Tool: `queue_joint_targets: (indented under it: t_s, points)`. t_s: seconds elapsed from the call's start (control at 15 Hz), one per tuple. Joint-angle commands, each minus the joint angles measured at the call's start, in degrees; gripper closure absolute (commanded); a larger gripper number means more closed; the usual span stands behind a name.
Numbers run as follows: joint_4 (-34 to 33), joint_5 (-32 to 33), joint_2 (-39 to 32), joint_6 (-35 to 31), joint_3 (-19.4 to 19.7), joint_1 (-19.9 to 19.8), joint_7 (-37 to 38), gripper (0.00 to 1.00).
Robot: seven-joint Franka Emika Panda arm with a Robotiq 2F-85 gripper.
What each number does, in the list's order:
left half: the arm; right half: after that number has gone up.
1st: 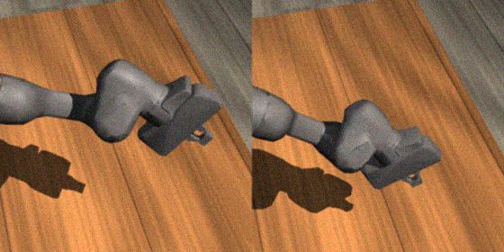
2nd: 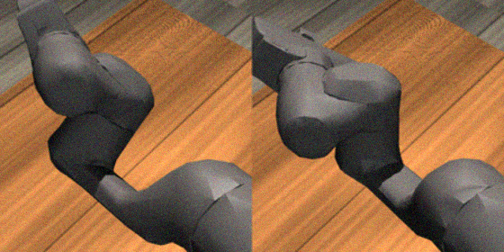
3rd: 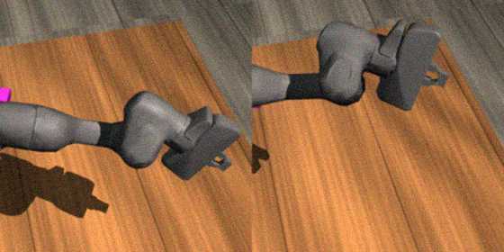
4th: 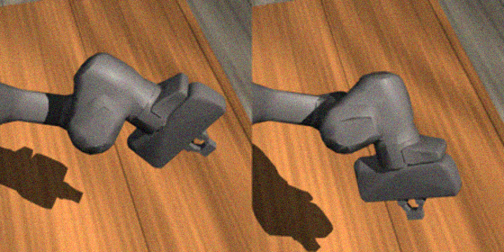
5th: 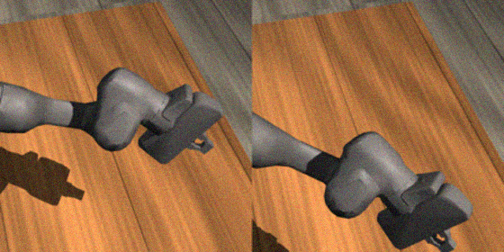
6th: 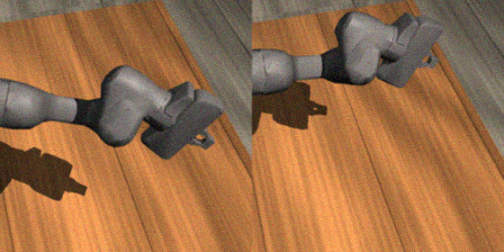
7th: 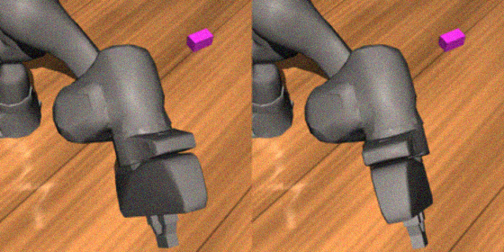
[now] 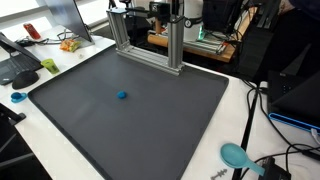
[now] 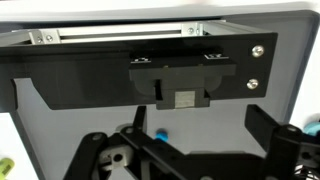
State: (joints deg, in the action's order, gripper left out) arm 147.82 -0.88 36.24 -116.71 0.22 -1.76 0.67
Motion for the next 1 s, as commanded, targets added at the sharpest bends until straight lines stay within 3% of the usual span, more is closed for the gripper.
queue_joint_targets:
  t_s: [0.0,0.93]
  points:
    - [0.20,2.58,-1.50,-1.18,-0.04,-1.26,0.47,0.00]
    - [1.29,1.82,-1.98,-0.85,0.03,0.34,-1.10,0.00]
